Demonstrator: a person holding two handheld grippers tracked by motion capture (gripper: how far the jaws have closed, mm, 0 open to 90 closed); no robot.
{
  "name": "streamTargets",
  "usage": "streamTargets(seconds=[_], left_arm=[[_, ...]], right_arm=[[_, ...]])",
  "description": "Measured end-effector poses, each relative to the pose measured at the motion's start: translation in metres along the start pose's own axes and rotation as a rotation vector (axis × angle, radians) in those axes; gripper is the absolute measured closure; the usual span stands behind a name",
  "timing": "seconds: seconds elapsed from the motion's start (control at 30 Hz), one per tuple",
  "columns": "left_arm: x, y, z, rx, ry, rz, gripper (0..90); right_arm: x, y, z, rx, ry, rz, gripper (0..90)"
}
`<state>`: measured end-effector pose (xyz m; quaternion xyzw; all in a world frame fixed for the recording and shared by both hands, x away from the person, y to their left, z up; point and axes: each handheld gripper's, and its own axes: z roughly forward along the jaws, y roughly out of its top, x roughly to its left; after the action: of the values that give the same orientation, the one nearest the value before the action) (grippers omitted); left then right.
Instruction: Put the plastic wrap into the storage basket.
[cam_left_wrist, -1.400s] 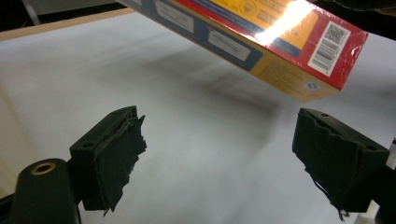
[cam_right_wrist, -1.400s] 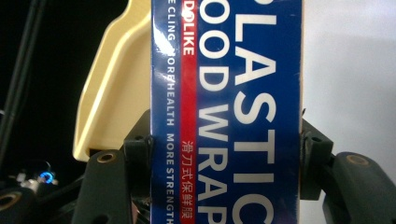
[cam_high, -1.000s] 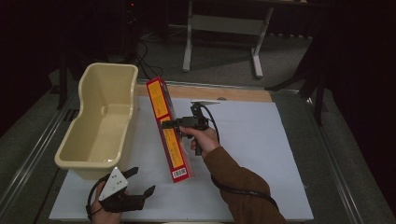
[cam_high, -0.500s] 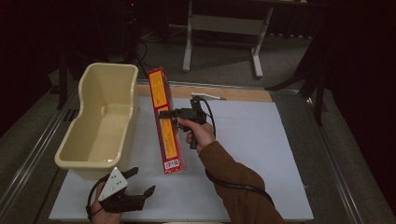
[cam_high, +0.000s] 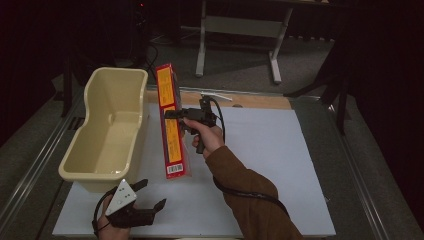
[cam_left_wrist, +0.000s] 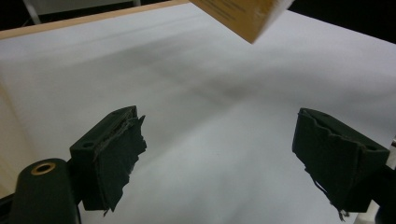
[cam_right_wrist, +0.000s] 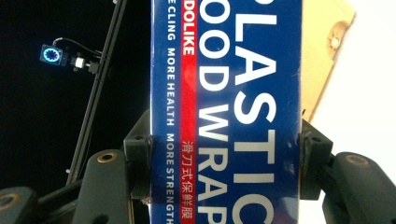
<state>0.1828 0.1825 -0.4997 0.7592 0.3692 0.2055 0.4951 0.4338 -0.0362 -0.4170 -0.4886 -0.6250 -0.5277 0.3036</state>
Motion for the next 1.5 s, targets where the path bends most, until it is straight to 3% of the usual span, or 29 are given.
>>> streamTargets(seconds=[0.33,0.8,1.5], left_arm=[[-0.001,-0.001,0.000,-0.004,-0.001,-0.003,15.7],[-0.002,-0.002,-0.001,-0.004,0.005,0.004,15.7],[-0.003,-0.002,0.001,-0.001,-0.006,0.003,15.7]], right_arm=[[0.010,0.002,0.013,-0.021,0.020,0.013,39.9],[0.031,-0.001,0.044,-0.027,0.078,0.041,39.7],[0.043,0.002,0.073,-0.092,0.090,0.104,39.7]])
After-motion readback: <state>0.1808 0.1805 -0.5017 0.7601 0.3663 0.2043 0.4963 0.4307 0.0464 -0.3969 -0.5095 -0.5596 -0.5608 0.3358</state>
